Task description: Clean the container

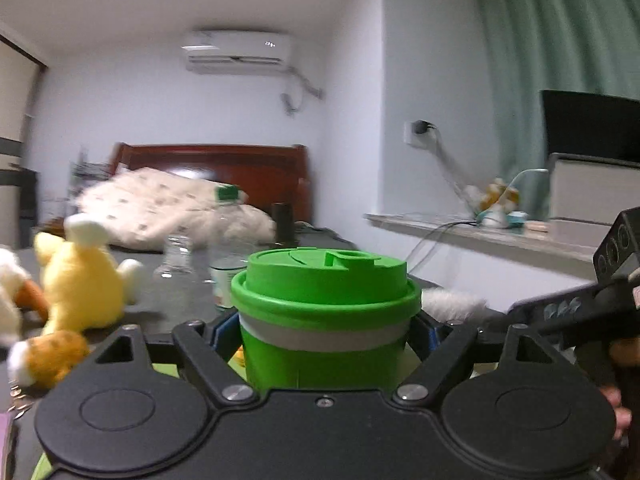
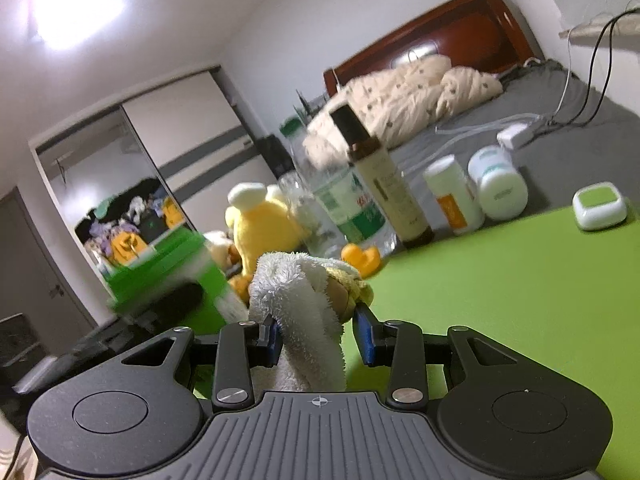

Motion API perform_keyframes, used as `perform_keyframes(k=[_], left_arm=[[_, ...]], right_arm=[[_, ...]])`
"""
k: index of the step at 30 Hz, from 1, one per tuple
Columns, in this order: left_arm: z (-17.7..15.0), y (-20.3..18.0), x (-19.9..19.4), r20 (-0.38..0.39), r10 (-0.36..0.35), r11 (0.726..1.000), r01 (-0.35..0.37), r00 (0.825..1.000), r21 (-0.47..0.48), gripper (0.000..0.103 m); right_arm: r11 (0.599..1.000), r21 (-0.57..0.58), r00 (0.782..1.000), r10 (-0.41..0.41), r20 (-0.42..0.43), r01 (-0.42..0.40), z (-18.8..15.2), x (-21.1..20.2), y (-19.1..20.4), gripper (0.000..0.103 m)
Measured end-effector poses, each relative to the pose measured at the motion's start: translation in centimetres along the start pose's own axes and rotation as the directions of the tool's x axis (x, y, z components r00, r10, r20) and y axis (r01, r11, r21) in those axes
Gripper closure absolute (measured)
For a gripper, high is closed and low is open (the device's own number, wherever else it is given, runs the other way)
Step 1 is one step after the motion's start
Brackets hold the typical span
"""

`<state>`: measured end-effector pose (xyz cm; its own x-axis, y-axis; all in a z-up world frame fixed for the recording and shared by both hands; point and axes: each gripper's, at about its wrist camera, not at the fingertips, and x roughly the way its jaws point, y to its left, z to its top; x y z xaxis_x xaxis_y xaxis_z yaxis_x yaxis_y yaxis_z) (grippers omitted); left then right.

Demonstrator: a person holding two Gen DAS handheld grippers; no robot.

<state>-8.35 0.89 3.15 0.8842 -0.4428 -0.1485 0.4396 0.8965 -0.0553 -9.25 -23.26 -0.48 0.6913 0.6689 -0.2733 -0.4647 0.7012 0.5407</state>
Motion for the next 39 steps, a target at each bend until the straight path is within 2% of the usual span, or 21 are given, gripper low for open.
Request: perform_keyframes(k=[3, 8, 22, 24, 25, 28, 35, 39], left_arm=[[0.6, 1.6, 1.0, -0.028, -0.105, 0.994, 0.104, 0.994, -0.024, 0.022], [1.2, 3.4, 1.9, -0.055, -0.247, 0.969, 0.245, 0.968, -0.028, 0.022], [-0.3, 2.4, 0.0, -0.05, -0.313, 0.949, 0.314, 0.948, 0.007, 0.022], [0.3, 3.5, 1.0, -0.057, -0.309, 0.951, 0.309, 0.949, 0.005, 0.022], [0.2, 3.5, 1.0, -0.06, -0.31, 0.951, 0.311, 0.949, 0.002, 0.022], [0.1, 3.4, 1.0, -0.066, -0.314, 0.949, 0.315, 0.947, 0.004, 0.023], [0.2, 3.5, 0.6, -0.06, -0.306, 0.952, 0.307, 0.95, 0.009, 0.023], [0.3, 3.6, 0.5, -0.058, -0.301, 0.953, 0.301, 0.952, 0.006, 0.023]], right_arm=[[1.0, 0.008, 0.998, 0.028, 0.052, -0.028, 0.6, -1.9, 0.1, 0.066], [0.998, 0.019, 0.998, 0.052, 0.041, -0.052, 0.4, -1.1, 0.1, 0.066], [0.992, 0.05, 0.993, 0.118, 0.011, -0.119, -0.3, 1.0, 0.0, 0.066], [0.99, 0.055, 0.992, 0.128, 0.007, -0.128, -0.4, 1.3, 0.0, 0.066], [0.991, 0.054, 0.992, 0.122, -0.003, -0.122, 0.4, 0.9, 0.1, 0.066], [0.994, 0.047, 0.993, 0.105, -0.048, -0.103, -0.1, 2.1, 0.1, 0.066], [0.999, -0.043, 0.986, -0.025, -0.167, 0.018, -2.2, 4.5, 0.5, 0.066], [1.0, -0.024, 0.988, -0.008, -0.155, 0.005, -2.2, 3.9, 0.3, 0.066]])
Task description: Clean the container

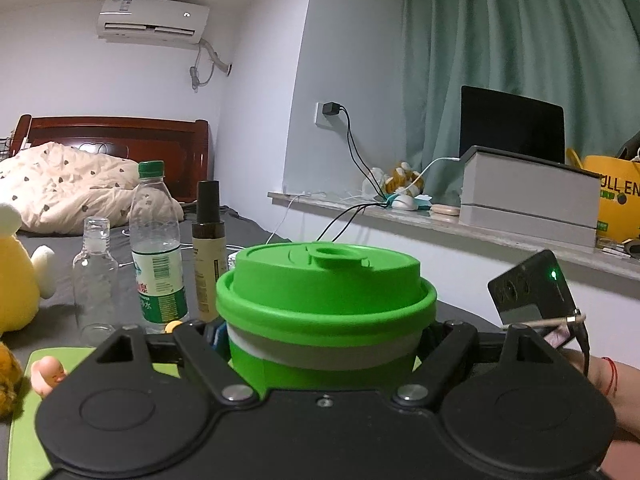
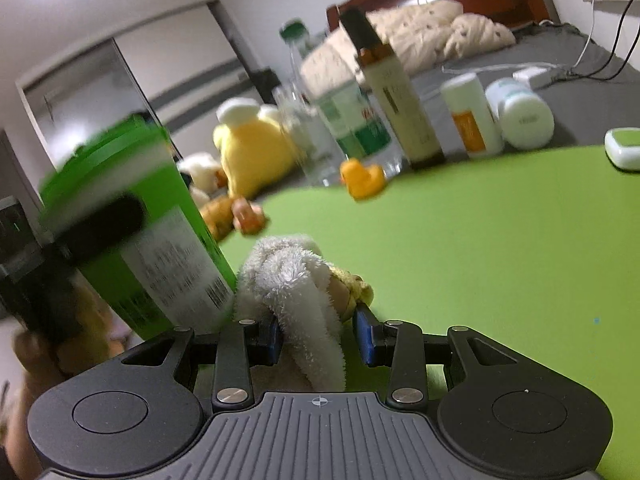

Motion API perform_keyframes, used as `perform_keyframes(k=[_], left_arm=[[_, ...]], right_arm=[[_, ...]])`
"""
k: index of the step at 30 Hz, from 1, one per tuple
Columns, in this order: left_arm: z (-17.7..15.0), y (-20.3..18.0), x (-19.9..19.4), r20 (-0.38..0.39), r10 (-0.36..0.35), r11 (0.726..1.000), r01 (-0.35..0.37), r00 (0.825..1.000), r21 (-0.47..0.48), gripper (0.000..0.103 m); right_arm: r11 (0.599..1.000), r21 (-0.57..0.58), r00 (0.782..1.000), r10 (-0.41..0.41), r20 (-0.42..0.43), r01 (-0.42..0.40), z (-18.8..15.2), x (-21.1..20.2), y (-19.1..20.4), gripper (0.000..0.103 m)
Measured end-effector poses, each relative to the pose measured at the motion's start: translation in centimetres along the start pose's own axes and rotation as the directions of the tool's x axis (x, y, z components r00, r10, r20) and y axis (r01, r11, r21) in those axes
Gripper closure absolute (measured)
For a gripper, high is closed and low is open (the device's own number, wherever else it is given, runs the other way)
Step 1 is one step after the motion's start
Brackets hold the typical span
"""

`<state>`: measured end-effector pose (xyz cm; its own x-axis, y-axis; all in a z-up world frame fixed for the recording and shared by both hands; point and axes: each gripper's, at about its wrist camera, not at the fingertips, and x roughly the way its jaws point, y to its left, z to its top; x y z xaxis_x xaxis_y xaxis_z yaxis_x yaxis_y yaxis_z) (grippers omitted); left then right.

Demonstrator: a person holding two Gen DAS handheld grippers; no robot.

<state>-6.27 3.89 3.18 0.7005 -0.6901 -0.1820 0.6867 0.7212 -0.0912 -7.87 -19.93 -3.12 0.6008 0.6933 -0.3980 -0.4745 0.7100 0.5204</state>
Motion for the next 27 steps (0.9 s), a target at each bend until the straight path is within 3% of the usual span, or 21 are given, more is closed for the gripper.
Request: perform_keyframes(k=[9, 11, 18, 27], left_arm=[[0.1, 0.4, -0.1, 0.005, 0.01, 1.0, -0.009, 1.0, -0.015, 0.023], [0.0, 0.4, -0.1, 0.006, 0.016, 1.0, -0.016, 1.0, -0.014, 0.023], [0.0, 0.4, 0.2, 0.01, 0.02, 1.0, -0.02, 1.0, -0.016, 0.023], [0.0, 0.4, 0.4, 0.013, 0.023, 1.0, -0.023, 1.0, -0.019, 0.023]], right_arm=[[0.999, 0.037, 0.999, 0.038, 0.03, -0.039, -0.1, -1.4, -0.5, 0.066], [0.994, 0.056, 0.992, 0.088, 0.089, -0.093, 0.5, -2.8, -0.6, 0.066], [0.976, 0.077, 0.968, 0.191, 0.163, -0.205, 1.1, -4.4, -1.0, 0.066], [0.99, 0.05, 0.989, 0.127, 0.077, -0.131, 0.2, -2.1, -0.8, 0.066]])
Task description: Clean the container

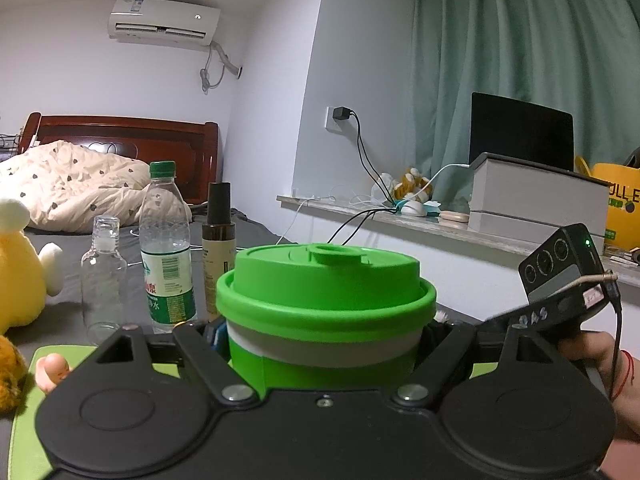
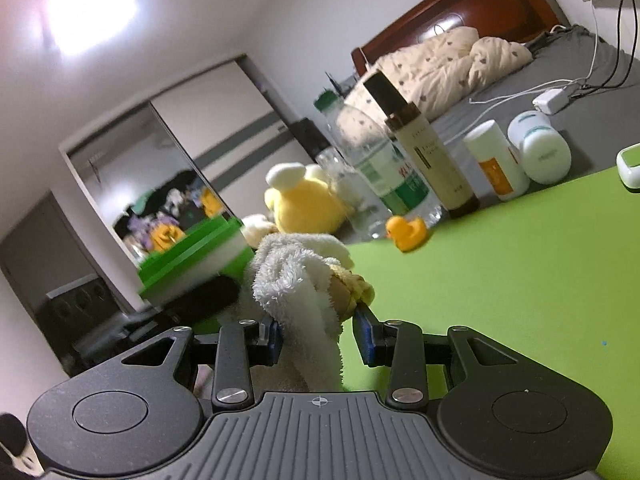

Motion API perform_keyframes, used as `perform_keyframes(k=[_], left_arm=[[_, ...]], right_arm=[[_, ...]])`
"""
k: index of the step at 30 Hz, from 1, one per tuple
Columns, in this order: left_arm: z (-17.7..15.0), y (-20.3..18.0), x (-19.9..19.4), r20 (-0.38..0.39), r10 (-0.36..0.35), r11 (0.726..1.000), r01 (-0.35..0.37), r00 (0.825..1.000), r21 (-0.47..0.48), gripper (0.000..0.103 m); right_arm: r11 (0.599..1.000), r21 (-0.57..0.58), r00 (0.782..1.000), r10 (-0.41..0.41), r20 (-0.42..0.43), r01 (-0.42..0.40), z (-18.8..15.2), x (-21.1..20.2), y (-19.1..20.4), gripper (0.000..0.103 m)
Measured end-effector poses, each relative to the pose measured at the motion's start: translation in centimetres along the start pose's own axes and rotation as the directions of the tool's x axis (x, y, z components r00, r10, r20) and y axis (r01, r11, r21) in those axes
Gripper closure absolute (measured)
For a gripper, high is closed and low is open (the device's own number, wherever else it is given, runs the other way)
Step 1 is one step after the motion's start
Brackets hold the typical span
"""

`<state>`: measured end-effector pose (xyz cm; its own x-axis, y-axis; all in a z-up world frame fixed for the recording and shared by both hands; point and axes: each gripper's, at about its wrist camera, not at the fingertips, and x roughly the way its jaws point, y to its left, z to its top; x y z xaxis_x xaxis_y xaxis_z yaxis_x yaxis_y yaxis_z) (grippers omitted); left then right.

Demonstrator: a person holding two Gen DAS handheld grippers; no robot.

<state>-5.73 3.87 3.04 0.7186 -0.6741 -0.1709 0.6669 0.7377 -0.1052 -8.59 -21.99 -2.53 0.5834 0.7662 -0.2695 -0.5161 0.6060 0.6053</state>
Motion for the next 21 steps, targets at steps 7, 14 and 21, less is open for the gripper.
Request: perform_keyframes(k=[7, 14, 21], left_arm=[[0.2, -0.6, 0.2, -0.003, 0.0, 1.0, 0.0, 1.0, 0.0, 0.023], [0.0, -0.4, 0.0, -0.001, 0.0, 1.0, 0.0, 1.0, 0.007, 0.023], [-0.1, -0.5, 0.0, 0.003, 0.007, 1.0, -0.007, 1.0, 0.013, 0.023]], right_arm=[[0.997, -0.043, 0.996, -0.07, -0.059, 0.067, -0.8, 1.6, -0.1, 0.066], [0.988, -0.087, 0.985, -0.133, -0.114, 0.124, -1.9, 2.3, 0.8, 0.066], [0.97, -0.167, 0.964, -0.204, -0.171, 0.176, -3.0, 3.7, 1.2, 0.066]])
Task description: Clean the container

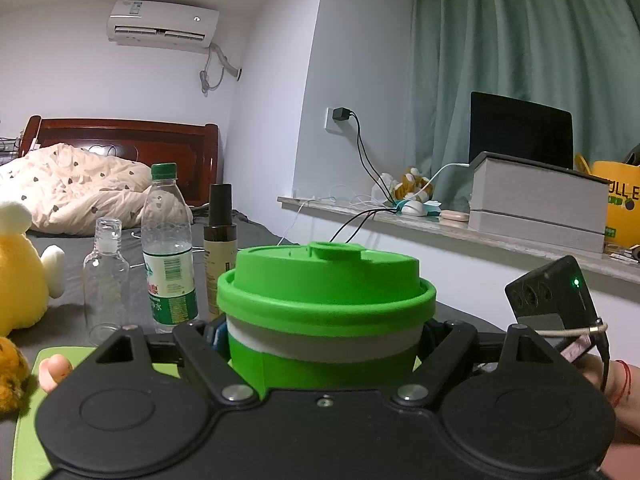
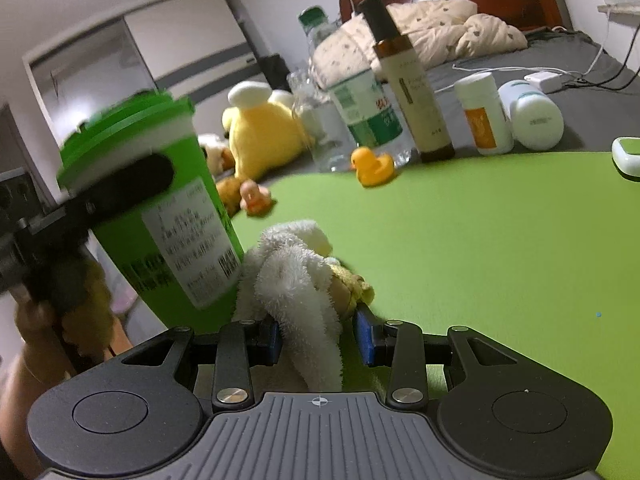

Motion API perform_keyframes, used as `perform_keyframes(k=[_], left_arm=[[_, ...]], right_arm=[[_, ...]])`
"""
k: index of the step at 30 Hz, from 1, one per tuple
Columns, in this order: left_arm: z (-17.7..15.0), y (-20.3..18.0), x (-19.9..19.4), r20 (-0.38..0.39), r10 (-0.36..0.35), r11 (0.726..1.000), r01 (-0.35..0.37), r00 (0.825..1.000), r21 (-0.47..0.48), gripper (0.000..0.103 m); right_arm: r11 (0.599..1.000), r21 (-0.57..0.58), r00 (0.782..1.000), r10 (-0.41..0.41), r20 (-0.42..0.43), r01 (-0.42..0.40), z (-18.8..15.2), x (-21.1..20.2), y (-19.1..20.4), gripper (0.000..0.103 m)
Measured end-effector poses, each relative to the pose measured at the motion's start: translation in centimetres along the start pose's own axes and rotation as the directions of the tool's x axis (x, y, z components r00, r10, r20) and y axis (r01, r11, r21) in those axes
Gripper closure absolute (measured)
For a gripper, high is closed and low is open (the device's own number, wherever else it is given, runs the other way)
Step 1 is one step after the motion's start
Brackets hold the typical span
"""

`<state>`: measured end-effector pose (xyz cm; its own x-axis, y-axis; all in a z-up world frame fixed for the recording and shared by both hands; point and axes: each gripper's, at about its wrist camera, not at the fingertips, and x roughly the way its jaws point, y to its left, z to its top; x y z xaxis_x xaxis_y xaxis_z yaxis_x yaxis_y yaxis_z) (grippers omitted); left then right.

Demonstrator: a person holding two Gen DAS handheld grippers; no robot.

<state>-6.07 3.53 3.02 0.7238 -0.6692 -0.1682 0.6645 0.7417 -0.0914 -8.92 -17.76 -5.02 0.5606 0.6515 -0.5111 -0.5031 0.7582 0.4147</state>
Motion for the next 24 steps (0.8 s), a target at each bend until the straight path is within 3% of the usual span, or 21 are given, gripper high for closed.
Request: perform_keyframes(k=[10, 18, 24], left_arm=[[-0.1, 0.4, -0.3, 0.013, 0.005, 1.0, -0.005, 1.0, -0.009, 0.023], [-0.2, 0.3, -0.2, 0.027, 0.008, 1.0, -0.008, 1.0, -0.01, 0.023], [-0.1, 0.0, 0.5, 0.025, -0.003, 1.0, 0.003, 1.0, -0.009, 0.023]], right_arm=[[1.0, -0.02, 1.0, -0.024, 0.009, 0.024, 0.1, -0.3, 0.1, 0.066], [0.998, 0.054, 0.989, -0.045, 0.144, 0.038, 1.4, -3.9, -1.4, 0.066], [0.993, 0.117, 0.964, -0.063, 0.26, 0.034, 2.3, -7.4, -2.5, 0.066]])
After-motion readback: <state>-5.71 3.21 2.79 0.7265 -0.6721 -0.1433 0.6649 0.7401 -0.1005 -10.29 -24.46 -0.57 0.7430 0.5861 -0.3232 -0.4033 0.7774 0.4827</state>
